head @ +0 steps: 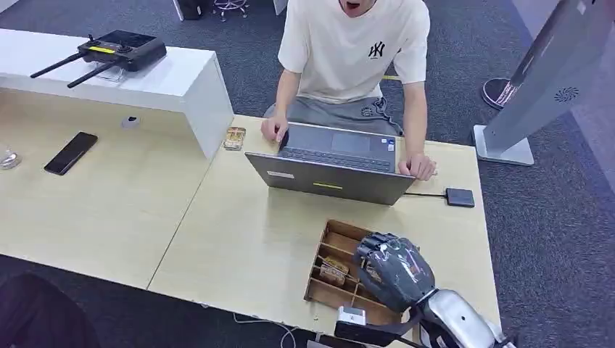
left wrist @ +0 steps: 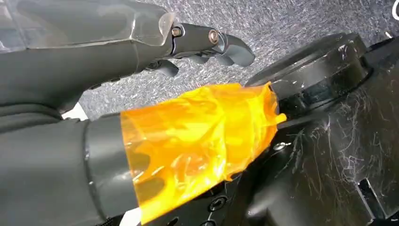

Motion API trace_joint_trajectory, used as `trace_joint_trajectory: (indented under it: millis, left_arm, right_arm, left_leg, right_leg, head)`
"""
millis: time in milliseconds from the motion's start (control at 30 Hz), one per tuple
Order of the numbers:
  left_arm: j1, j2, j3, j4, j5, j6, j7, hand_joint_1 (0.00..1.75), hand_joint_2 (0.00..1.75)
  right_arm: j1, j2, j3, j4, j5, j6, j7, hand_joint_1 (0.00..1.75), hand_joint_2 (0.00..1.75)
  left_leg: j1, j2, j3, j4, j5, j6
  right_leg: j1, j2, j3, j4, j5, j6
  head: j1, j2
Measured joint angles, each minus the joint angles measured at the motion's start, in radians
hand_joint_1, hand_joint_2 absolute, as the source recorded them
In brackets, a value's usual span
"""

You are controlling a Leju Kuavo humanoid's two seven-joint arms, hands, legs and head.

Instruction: Pass the card to the sensor for recognition and then transmit it.

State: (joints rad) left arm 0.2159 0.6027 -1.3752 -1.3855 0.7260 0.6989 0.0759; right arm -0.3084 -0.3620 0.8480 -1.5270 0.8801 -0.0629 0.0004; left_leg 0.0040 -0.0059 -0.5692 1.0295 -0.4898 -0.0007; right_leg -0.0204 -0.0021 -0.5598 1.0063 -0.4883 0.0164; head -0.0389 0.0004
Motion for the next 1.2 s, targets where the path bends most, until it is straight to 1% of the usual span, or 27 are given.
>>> trace_joint_trajectory:
  millis: [33, 67, 167, 200, 267, 367, 433, 467, 600, 633, 767, 833, 1000, 1067, 1200]
  left_arm:
    - [-0.004, 0.001, -0.006, 0.0, 0.003, 0.0, -0.004, 0.0, 0.0]
    - [-0.009, 0.002, -0.013, 0.0, 0.011, 0.0, -0.009, 0.0, 0.0]
    - [-0.015, 0.004, -0.03, 0.002, 0.024, 0.0, -0.024, 0.0, 0.0]
    - [-0.018, 0.005, -0.036, 0.003, 0.026, 0.0, -0.027, 0.0, 0.0]
    - [-0.025, 0.005, -0.049, 0.006, 0.04, 0.0, -0.041, 0.0, 0.0]
    - [-0.043, 0.005, -0.074, 0.014, 0.074, 0.0, -0.067, 0.0, 0.0]
    - [-0.054, 0.006, -0.09, 0.018, 0.091, 0.0, -0.082, 0.0, 0.0]
    - [-0.057, 0.006, -0.096, 0.019, 0.096, 0.0, -0.088, 0.0, 0.0]
    - [-0.075, 0.008, -0.127, 0.029, 0.114, 0.0, -0.1, 0.0, 0.0]
    - [-0.081, 0.007, -0.134, 0.033, 0.116, 0.0, -0.101, 0.0, 0.0]
    - [-0.096, 0.003, -0.157, 0.052, 0.122, 0.0, -0.111, 0.0, 0.0]
    - [-0.1, 0.003, -0.164, 0.057, 0.124, 0.0, -0.112, 0.0, 0.0]
    - [-0.105, 0.0, -0.169, 0.071, 0.136, -0.001, -0.121, 0.0, 0.0]
    - [-0.108, -0.002, -0.17, 0.077, 0.145, -0.001, -0.129, 0.0, 0.0]
    - [-0.112, -0.008, -0.17, 0.086, 0.161, -0.004, -0.133, 0.0, 0.0]
  right_arm:
    - [-0.003, 0.004, 0.004, 0.003, 0.001, 0.0, 0.0, 0.82, 1.75]
    - [-0.006, 0.005, 0.007, 0.004, 0.001, 0.0, 0.001, 0.84, 1.75]
    - [-0.013, 0.005, 0.017, 0.005, 0.001, 0.0, 0.001, 0.84, 1.75]
    - [-0.015, 0.005, 0.021, 0.005, 0.0, 0.002, 0.001, 0.8, 1.75]
    - [-0.018, 0.006, 0.029, 0.005, -0.012, 0.007, 0.001, 0.82, 1.75]
    - [-0.026, 0.007, 0.04, 0.005, -0.028, 0.017, 0.001, 0.73, 1.75]
    - [-0.029, 0.008, 0.047, 0.005, -0.042, 0.023, -0.001, 0.72, 1.75]
    - [-0.03, 0.008, 0.05, 0.005, -0.049, 0.027, -0.003, 0.73, 1.75]
    - [-0.034, 0.008, 0.061, 0.005, -0.076, 0.043, -0.004, 0.72, 1.75]
    - [-0.035, 0.008, 0.063, 0.005, -0.078, 0.044, -0.004, 0.63, 1.75]
    - [-0.047, 0.008, 0.074, 0.005, -0.088, 0.054, -0.002, 0.61, 1.75]
    - [-0.052, 0.008, 0.077, 0.005, -0.094, 0.054, 0.0, 0.61, 1.75]
    - [-0.057, 0.009, 0.08, 0.005, -0.116, 0.065, 0.0, 0.54, 1.75]
    - [-0.058, 0.009, 0.08, 0.005, -0.124, 0.074, 0.001, 0.47, 1.75]
    - [-0.059, 0.009, 0.081, 0.005, -0.139, 0.08, 0.015, 0.51, 1.75]
  left_leg:
    - [0.0, 0.0, 0.0, 0.0, 0.0, 0.0]
    - [0.0, 0.0, 0.0, 0.0, 0.0, 0.0]
    - [0.0, 0.0, 0.0, 0.0, 0.0, 0.0]
    - [0.0, 0.0, 0.0, 0.0, 0.0, 0.0]
    - [0.0, 0.0, 0.0, 0.0, 0.0, 0.0]
    - [0.0, 0.0, 0.0, 0.0, 0.0, 0.0]
    - [0.0, 0.0, 0.0, 0.0, 0.0, 0.0]
    - [0.0, 0.0, 0.0, 0.0, 0.0, 0.0]
    - [0.0, 0.0, 0.0, 0.0, 0.0, 0.0]
    - [0.0, 0.0, 0.0, 0.0, 0.0, 0.0]
    - [0.0, 0.0, 0.0, 0.0, 0.0, 0.0]
    - [0.0, 0.0, 0.0, 0.0, 0.001, 0.0]
    - [0.0, 0.0, 0.0, 0.0, 0.001, 0.0]
    - [0.0, 0.0, 0.0, 0.0, 0.001, 0.0]
    - [0.0, 0.0, 0.0, 0.0, 0.001, 0.0]
  right_leg:
    - [0.0, 0.0, 0.0, 0.0, 0.0, 0.0]
    - [0.0, 0.0, 0.0, 0.0, 0.0, 0.0]
    - [0.0, 0.0, 0.0, 0.0, 0.0, 0.0]
    - [0.0, 0.0, 0.0, 0.0, 0.0, 0.0]
    - [0.0, 0.0, 0.0, 0.0, 0.0, 0.0]
    - [0.0, 0.0, 0.0, 0.0, 0.0, 0.0]
    - [0.0, 0.0, 0.0, 0.0, 0.0, 0.0]
    - [0.0, 0.0, 0.0, 0.0, 0.0, 0.0]
    - [0.0, 0.0, 0.0, 0.0, 0.0, 0.0]
    - [0.0, 0.0, 0.0, 0.0, 0.0, 0.0]
    - [0.0, 0.0, 0.0, 0.0, 0.0, 0.0]
    - [0.0, 0.0, 0.0, 0.0, 0.0, 0.0]
    - [0.0, 0.0, 0.0, 0.0, 0.0, 0.0]
    - [0.0, 0.0, 0.0, 0.0, 0.0, 0.0]
    - [0.0, 0.0, 0.0, 0.0, 0.0, 0.0]
  head:
    - [0.0, 0.0]
    - [0.0, 0.0]
    - [-0.001, 0.0]
    - [0.0, 0.0]
    - [0.0, 0.0]
    - [-0.001, 0.0]
    - [0.0, 0.0]
    - [0.0, 0.0]
    - [0.0, 0.0]
    - [0.0, 0.0]
    - [0.0, 0.0]
    - [0.0, 0.0]
    - [0.0, 0.0]
    - [0.0, 0.0]
    - [0.0, 0.0]
